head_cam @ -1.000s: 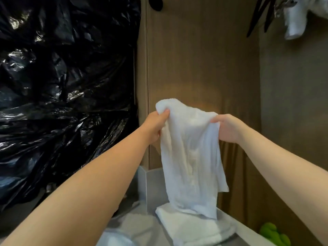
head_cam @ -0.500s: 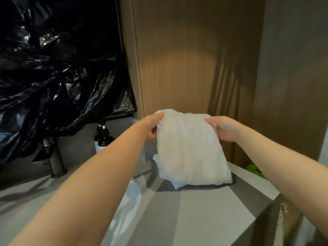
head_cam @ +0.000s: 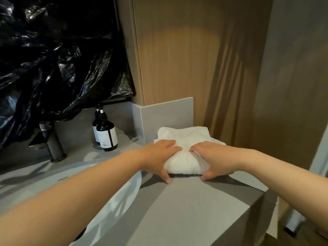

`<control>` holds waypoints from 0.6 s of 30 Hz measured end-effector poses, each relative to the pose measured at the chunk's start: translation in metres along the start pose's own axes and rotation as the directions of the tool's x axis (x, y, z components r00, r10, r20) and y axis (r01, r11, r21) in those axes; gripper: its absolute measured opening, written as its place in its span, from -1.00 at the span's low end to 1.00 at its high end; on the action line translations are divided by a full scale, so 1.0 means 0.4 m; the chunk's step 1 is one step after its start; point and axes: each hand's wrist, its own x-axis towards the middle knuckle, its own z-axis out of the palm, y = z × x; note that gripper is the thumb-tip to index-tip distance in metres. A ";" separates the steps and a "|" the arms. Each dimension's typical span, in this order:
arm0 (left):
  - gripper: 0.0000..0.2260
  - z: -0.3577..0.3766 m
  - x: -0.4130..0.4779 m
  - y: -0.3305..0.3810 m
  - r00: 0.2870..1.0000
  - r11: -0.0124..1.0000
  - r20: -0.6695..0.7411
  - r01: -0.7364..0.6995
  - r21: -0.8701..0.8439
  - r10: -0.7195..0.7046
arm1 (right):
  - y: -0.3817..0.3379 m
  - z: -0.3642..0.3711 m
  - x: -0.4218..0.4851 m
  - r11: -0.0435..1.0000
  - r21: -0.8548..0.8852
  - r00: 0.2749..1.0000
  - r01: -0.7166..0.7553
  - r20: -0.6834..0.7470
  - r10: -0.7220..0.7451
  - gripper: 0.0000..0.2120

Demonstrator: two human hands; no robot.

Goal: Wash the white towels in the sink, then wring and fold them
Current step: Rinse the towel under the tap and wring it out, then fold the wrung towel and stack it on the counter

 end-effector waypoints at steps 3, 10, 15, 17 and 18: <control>-0.31 0.006 -0.007 -0.001 0.990 0.999 -0.136 -0.035 0.004 0.035 | 0.002 -0.006 0.006 0.999 -0.051 1.000 -0.001 0.024 0.002 -0.41; -0.75 -0.174 0.045 -0.090 0.766 0.850 -0.558 -0.030 -0.526 -0.319 | 0.089 -0.216 0.100 0.992 -0.043 0.913 -0.116 -0.397 0.090 -0.80; -0.78 -0.291 0.141 -0.145 0.620 0.756 -0.614 -0.049 -0.652 -0.489 | 0.171 -0.335 0.237 0.985 0.131 0.796 -0.113 -0.581 0.168 -0.91; -0.77 -0.339 0.179 -0.158 0.540 0.791 -0.650 0.050 -0.610 -0.535 | 0.189 -0.360 0.289 0.981 0.149 0.761 -0.127 -0.619 0.192 -0.87; -0.75 -0.358 0.194 -0.162 0.505 0.790 -0.656 0.087 -0.607 -0.560 | 0.195 -0.366 0.310 0.980 0.143 0.748 -0.138 -0.633 0.198 -0.85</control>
